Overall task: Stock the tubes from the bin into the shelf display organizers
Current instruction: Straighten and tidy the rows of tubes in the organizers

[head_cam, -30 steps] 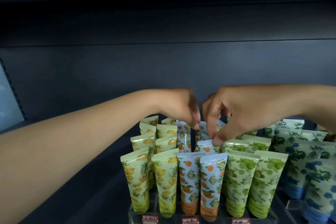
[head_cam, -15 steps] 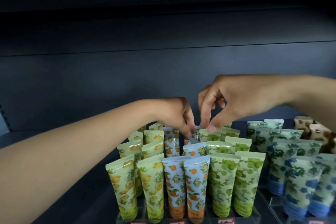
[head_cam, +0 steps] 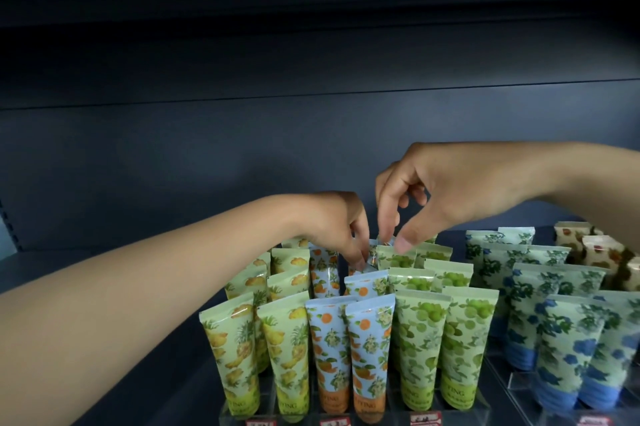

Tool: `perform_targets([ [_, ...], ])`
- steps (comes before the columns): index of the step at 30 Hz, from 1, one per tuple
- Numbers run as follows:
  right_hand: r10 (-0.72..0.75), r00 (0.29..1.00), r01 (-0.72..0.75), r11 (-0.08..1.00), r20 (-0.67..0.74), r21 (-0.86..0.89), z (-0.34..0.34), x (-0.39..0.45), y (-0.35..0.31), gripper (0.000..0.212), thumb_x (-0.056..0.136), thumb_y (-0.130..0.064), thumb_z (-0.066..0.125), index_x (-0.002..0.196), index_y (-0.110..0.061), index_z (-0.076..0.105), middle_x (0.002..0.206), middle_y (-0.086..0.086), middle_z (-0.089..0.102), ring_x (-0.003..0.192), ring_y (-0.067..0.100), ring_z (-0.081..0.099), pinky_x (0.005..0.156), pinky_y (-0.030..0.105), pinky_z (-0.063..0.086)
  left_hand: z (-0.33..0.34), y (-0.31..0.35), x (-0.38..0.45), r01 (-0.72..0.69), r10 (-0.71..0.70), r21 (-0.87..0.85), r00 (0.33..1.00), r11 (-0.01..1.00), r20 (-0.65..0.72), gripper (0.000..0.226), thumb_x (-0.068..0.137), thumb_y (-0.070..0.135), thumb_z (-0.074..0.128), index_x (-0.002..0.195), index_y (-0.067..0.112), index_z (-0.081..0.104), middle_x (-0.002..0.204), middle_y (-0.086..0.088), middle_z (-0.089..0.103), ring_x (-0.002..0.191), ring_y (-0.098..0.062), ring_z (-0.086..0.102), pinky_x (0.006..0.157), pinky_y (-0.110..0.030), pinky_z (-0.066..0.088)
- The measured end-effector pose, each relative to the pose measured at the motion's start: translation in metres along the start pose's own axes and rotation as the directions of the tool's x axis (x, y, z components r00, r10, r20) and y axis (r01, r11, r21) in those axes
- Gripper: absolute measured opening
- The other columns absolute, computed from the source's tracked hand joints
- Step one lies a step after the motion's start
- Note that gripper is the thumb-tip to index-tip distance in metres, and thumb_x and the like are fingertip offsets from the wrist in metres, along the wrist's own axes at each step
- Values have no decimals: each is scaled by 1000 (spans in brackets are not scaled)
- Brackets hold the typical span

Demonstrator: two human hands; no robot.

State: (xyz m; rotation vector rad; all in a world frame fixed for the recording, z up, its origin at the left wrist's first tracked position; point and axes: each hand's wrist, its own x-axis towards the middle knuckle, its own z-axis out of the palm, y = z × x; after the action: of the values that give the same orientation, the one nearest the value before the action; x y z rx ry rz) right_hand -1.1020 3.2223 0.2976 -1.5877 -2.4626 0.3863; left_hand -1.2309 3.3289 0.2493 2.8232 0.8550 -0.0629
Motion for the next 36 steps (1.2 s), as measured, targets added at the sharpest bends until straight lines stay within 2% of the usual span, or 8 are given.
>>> perform_targets([
  [4, 24, 1000, -23, 1000, -4, 2, 2, -2, 0, 9, 69, -33, 78, 78, -31, 75, 82, -10, 61, 81, 12, 51, 64, 16, 36, -5, 0, -3, 34, -34, 17, 999, 999, -5, 10, 75, 34, 76, 76, 26, 71, 64, 15, 51, 61, -4, 45, 56, -14, 33],
  [7, 23, 1000, -23, 999, 6, 28, 8, -1, -4, 11, 69, -33, 79, 78, -29, 75, 81, -7, 61, 75, 10, 49, 63, 16, 36, -9, -4, -9, 65, -64, 28, 998, 998, -17, 14, 72, 35, 77, 65, 29, 66, 75, 12, 59, 66, -5, 49, 58, -18, 36],
  [10, 5, 1000, -6, 1000, 15, 31, 18, 2, -9, 12, 69, -36, 79, 77, -29, 75, 83, -2, 61, 78, 17, 53, 67, 30, 40, -12, -7, -17, 62, -62, 1, 998, 998, -29, 18, 71, 31, 77, 58, 31, 64, 83, 8, 67, 71, -7, 53, 64, -22, 40],
  [12, -6, 1000, 6, 1000, 24, 11, 24, 6, -12, 12, 70, -40, 78, 77, -31, 74, 86, 5, 60, 80, 25, 52, 67, 37, 42, -15, -8, -24, 64, -65, -26, 997, 998, -30, 20, 72, 28, 77, 56, 29, 64, 69, 9, 61, 60, -4, 48, 57, -18, 36],
  [22, 14, 1000, -15, 998, -15, -67, 32, 10, -18, 9, 76, -36, 74, 69, -35, 69, 84, 3, 64, 79, 23, 56, 69, 38, 45, -22, -1, -43, 64, -64, -5, 997, 998, 38, 14, 75, 31, 75, 65, 29, 66, 69, 12, 53, 55, -2, 44, 49, -10, 32],
  [25, 27, 1000, -28, 996, -14, -79, 32, 11, -18, 7, 77, -35, 74, 70, -33, 71, 81, 2, 65, 68, 15, 52, 62, 33, 42, -23, -1, -47, 50, -49, -30, 998, 998, 39, 11, 74, 30, 76, 67, 25, 69, 67, 13, 54, 53, 2, 45, 48, -6, 30],
  [31, 38, 999, -41, 991, -28, -125, 33, 10, -23, 8, 78, -32, 72, 72, -28, 72, 81, -2, 67, 71, 11, 56, 63, 26, 44, -20, -6, -62, 43, -47, -117, 998, 992, -33, 10, 72, 27, 78, 70, 18, 73, 71, 5, 56, 62, -7, 43, 58, -19, 33],
  [36, 59, 998, -61, 992, -26, -113, 34, 13, -24, 10, 78, -33, 73, 72, -24, 72, 83, -2, 69, 80, 16, 60, 74, 33, 48, -20, -5, -71, 44, -49, -151, 998, 988, -26, 8, 73, 25, 78, 69, 19, 73, 74, 3, 59, 67, -6, 47, 65, -22, 36],
])
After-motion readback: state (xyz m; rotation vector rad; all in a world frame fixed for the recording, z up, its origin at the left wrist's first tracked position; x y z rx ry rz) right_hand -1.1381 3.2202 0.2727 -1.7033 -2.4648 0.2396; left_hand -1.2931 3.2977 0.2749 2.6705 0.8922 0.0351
